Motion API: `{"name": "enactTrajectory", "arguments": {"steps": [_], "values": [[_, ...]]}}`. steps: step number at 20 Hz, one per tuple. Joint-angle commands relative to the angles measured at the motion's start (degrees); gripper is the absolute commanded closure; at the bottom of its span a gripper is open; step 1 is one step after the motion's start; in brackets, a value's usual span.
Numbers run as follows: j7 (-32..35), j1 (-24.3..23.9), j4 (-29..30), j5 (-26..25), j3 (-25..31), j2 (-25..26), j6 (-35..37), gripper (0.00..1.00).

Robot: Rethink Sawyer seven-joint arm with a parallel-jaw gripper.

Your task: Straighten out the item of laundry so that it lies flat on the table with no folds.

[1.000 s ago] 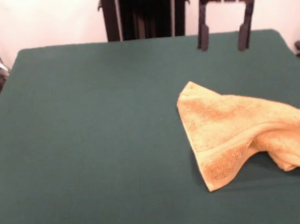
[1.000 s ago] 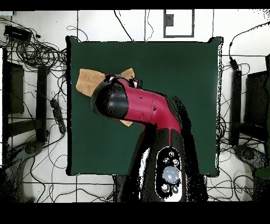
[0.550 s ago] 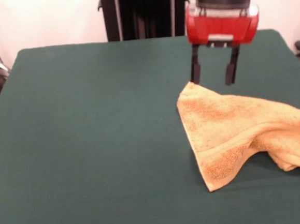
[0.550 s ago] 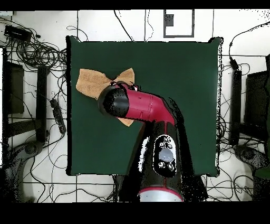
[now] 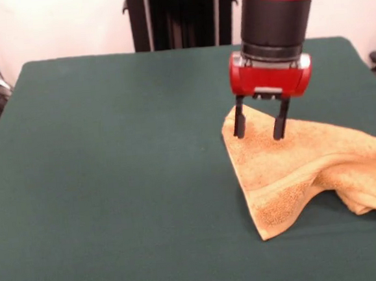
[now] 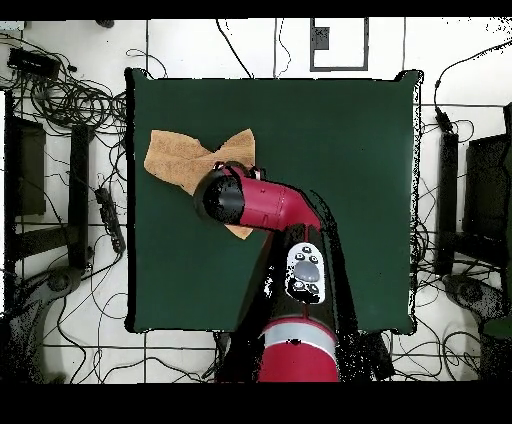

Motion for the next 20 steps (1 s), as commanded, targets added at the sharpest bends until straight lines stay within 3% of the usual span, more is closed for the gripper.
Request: {"name": "enactTrajectory", "arguments": {"steps": [1, 20], "values": [[7.3, 0.3, -0.8, -0.2, 7.7, 4.1, -2.3, 0.00], [9.1, -0.8, -0.4, 0.8, 10.2, 7.9, -6.5, 0.00]]}}
